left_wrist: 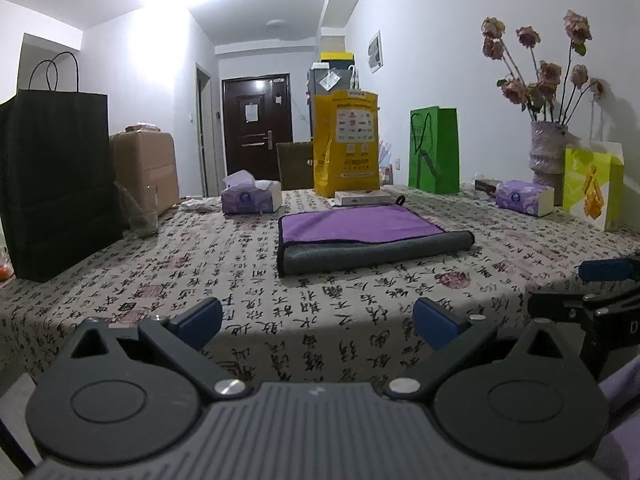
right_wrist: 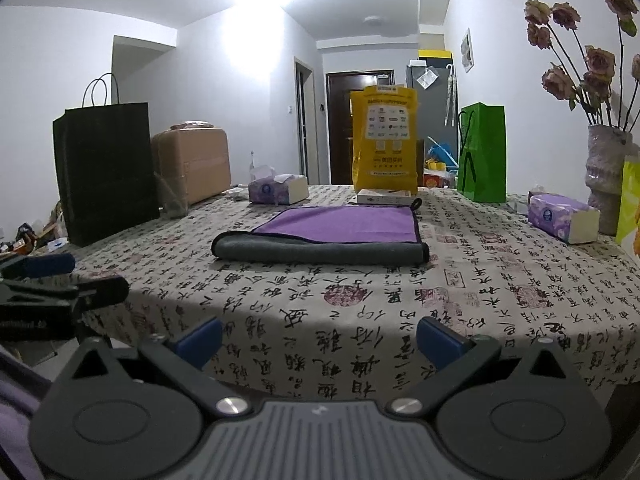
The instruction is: Fold towel
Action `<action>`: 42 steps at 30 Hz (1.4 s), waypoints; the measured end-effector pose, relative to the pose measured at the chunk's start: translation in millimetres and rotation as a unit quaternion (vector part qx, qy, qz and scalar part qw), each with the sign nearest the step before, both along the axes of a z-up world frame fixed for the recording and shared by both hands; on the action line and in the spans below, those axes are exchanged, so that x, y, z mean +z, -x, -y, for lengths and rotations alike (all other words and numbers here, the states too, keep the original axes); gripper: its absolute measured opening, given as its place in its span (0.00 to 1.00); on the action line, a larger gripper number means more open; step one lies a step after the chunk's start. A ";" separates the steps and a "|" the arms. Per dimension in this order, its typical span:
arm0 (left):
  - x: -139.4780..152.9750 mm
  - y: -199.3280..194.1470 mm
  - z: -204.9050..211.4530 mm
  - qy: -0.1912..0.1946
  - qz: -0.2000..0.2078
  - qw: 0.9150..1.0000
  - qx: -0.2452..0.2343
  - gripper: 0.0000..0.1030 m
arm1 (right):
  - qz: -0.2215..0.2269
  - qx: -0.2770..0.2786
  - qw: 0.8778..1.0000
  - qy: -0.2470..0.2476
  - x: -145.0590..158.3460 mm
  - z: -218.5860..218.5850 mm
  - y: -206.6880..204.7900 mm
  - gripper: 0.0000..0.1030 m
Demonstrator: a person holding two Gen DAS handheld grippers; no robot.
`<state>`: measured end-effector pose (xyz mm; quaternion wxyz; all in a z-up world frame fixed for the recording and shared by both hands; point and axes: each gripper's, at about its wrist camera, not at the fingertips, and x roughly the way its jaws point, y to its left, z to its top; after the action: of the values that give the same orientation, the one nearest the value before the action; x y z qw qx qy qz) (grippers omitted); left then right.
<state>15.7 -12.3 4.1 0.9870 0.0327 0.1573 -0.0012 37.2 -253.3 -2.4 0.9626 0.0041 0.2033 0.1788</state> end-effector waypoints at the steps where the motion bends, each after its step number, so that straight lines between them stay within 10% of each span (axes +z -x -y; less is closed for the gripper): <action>1: -0.2 -1.4 -1.1 0.002 -0.004 1.000 0.001 1.00 | 0.001 -0.002 1.000 -0.004 -2.2 -0.4 -0.7 1.00; 14: -8.4 -38.7 -8.6 0.014 -0.042 0.999 0.017 1.00 | 0.060 -0.023 0.998 0.023 -8.4 1.4 -16.1 1.00; 30: -11.9 -104.0 -19.6 0.039 -0.073 0.996 0.031 0.95 | -0.010 0.001 0.997 -0.082 -16.5 29.4 -80.4 1.00; 42: -7.4 -186.6 -32.5 0.025 -0.087 0.996 0.000 0.78 | -0.037 0.024 0.997 -0.056 -10.5 36.0 -169.6 0.91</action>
<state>202.3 20.2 -3.3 0.9700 0.0076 0.2428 -0.0081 206.8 -289.3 -12.9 0.9483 0.0594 0.2283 0.2124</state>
